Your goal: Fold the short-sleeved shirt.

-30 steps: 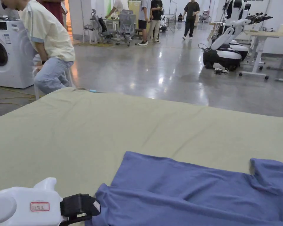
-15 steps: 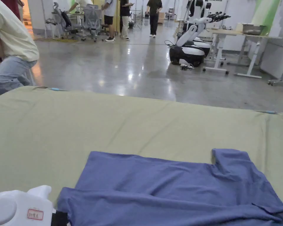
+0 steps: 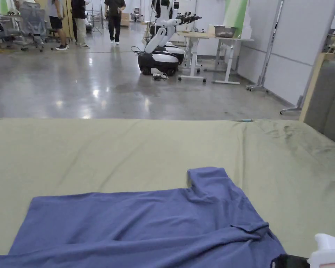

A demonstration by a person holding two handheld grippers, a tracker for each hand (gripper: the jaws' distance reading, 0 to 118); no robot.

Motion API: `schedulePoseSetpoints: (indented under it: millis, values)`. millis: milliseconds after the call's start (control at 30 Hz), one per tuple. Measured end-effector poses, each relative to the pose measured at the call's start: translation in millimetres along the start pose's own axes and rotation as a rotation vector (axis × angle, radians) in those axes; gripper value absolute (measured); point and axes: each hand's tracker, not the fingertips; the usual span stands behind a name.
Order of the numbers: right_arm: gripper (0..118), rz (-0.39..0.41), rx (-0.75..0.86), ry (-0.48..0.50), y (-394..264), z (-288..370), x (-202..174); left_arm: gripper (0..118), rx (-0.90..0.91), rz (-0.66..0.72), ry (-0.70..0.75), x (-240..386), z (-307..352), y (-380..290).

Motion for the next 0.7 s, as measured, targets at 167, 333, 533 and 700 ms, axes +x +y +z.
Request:
schedulePoseSetpoints:
  millis: [167, 333, 533, 700]
  values:
    - [76, 0.108, -0.013, -0.100, -1, -22, -9, 8, 0.041, -0.019, 0.013, 2, 1, -3]
    - [7, 0.116, -0.016, 0.008, 9, -14, -17, 8, 0.043, 0.005, -0.065, -9, 2, 6]
    - [7, 0.098, 0.015, 0.029, 11, -2, -21, 8, 0.083, 0.096, -0.136, -15, 22, 3]
    - [7, 0.097, 0.072, 0.093, 3, 41, -23, 8, 0.151, 0.158, -0.226, -24, 59, 6]
